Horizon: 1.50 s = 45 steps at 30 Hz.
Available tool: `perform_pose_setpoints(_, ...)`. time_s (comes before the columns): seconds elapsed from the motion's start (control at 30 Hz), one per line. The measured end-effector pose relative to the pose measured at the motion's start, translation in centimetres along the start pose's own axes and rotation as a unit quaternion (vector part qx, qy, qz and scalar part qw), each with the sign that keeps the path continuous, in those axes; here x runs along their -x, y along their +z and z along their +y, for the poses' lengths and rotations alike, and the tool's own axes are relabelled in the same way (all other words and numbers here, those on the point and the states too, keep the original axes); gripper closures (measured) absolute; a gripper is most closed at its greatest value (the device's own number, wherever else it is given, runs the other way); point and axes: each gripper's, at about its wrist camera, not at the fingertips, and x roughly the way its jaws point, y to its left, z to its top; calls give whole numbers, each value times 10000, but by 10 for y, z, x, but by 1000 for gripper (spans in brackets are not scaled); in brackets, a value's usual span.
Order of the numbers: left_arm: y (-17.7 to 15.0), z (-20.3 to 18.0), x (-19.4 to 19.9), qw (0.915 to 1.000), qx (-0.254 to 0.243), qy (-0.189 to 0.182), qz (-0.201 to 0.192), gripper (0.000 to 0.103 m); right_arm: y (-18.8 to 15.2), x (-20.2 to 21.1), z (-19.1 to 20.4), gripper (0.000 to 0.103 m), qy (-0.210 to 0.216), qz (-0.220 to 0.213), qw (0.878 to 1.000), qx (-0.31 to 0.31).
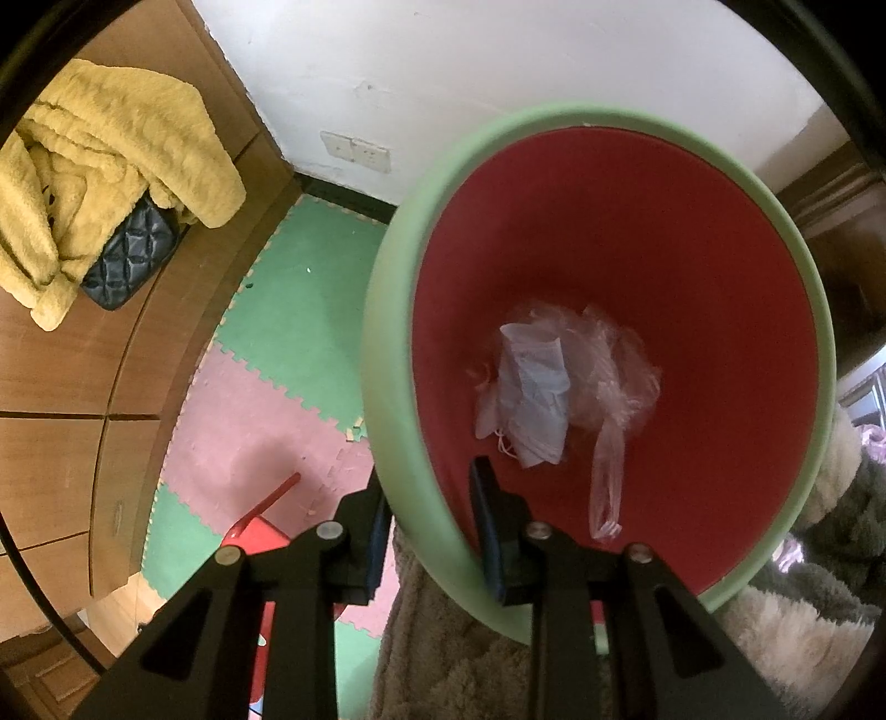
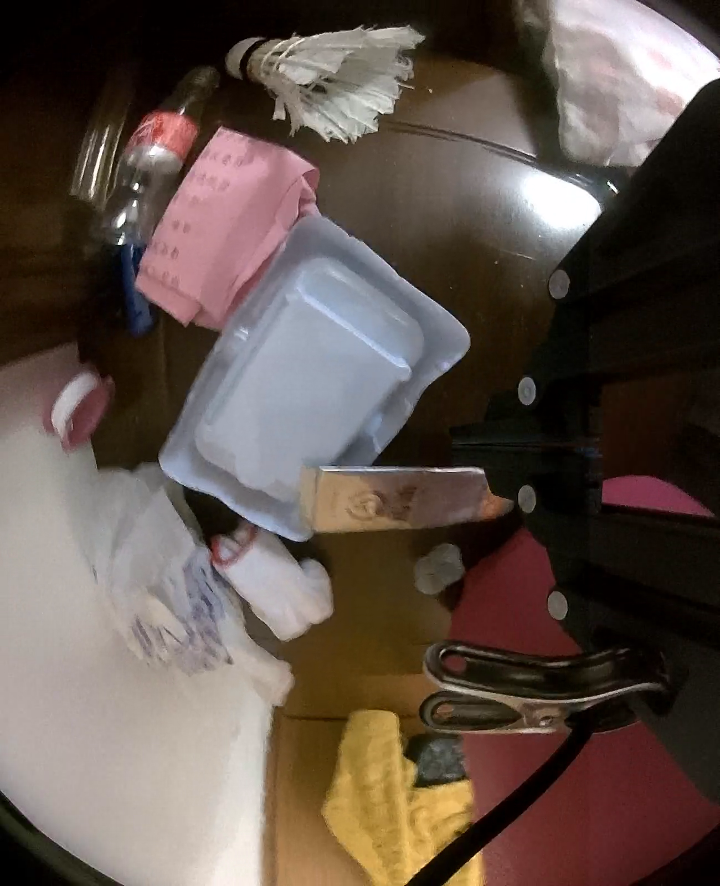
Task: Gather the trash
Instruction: 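Reach the right tool among the nightstand items and grasp a thin stick, then carry the thin stick over the bucket and open the right tool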
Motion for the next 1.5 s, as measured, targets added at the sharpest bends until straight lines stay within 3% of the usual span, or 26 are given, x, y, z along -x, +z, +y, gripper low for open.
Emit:
perform_pose_setpoints(0.07, 0, 0, 0, 10000, -13, 0, -4, 74, 0, -9, 5, 49, 176, 131, 9997, -138)
perform_pose_setpoints(0.17, 0, -1, 0, 10000, -17, 5, 5, 74, 5, -19, 10, 49, -87, 145, 9999, 21)
perform_pose_setpoints(0.27, 0, -1, 0, 10000, -29, 5, -1, 74, 12, -28, 15, 55, -179, 156, 9997, 4)
perform_pose_setpoints(0.33, 0, -2, 0, 10000, -60, 2, 4, 74, 16, -35, 22, 71, -106, 174, 9997, 150)
perform_pose_setpoints(0.37, 1, -1, 0, 10000, -66, -5, 7, 74, 18, -35, 26, 90, 38, 171, 9996, 227)
perform_pose_setpoints(0.4, 1, -1, 0, 10000, -72, -17, 11, 74, 20, -34, 33, 98, -109, 150, 9991, 379)
perform_pose_setpoints(0.43, 1, -1, 0, 10000, -78, -26, 15, 74, 21, -34, 38, 98, -349, 115, 9981, 493)
perform_pose_setpoints(0.57, 1, 0, 0, 9999, -117, -64, 2, 74, 22, -27, 41, 98, -283, 29, 9983, 510)
perform_pose_setpoints(0.83, -1, 3, 1, 9998, -77, -175, -87, 74, -3, 53, 38, 98, -446, -568, 9912, 1109)
perform_pose_setpoints(1.07, -1, 7, 2, 9995, 34, -285, -153, 74, -50, 143, 42, 98, 112, -893, 9897, 1116)
perform_pose_setpoints(1.5, -6, 10, 6, 9984, 168, -399, -355, 75, -125, 224, 100, 98, 438, -1128, 9763, 1797)
